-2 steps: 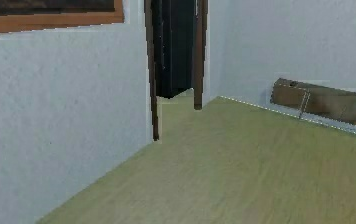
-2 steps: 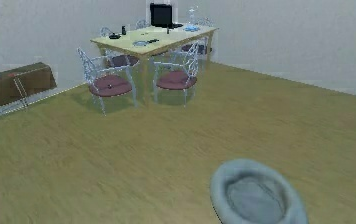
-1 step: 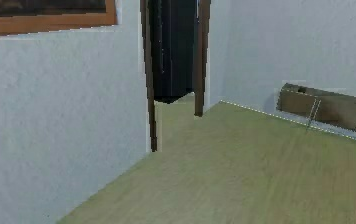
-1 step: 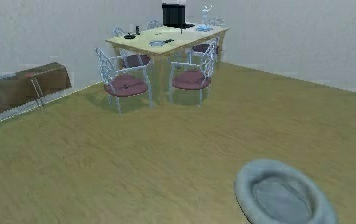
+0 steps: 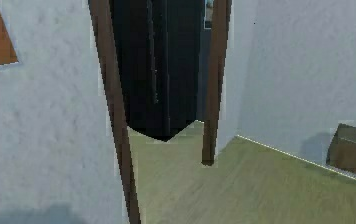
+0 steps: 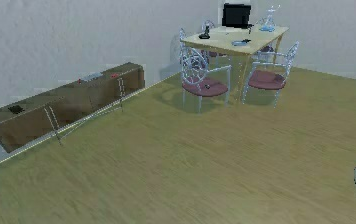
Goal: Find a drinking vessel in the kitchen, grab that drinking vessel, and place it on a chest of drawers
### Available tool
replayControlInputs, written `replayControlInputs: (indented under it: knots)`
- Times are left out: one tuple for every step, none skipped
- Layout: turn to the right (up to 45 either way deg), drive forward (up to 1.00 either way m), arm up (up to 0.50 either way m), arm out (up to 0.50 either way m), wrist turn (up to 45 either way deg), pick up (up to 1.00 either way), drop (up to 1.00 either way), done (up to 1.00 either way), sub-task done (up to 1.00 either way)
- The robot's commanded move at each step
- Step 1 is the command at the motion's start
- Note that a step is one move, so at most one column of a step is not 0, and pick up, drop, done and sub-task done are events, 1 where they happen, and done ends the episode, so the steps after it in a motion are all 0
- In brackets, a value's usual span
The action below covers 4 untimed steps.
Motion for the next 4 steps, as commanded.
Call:
replayControlInputs:
  knots:
    - [3.0, 0.0, 0.0, 0.0, 0.0, 0.0, 0.0, 0.0, 0.0]
    - [0.0, 0.8, 0.0, 0.0, 0.0, 0.0, 0.0, 0.0, 0.0]
    - [-6.0, 0.0, 0.0, 0.0, 0.0, 0.0, 0.0, 0.0, 0.0]
    - [0.0, 0.45, 0.0, 0.0, 0.0, 0.0, 0.0, 0.0, 0.0]
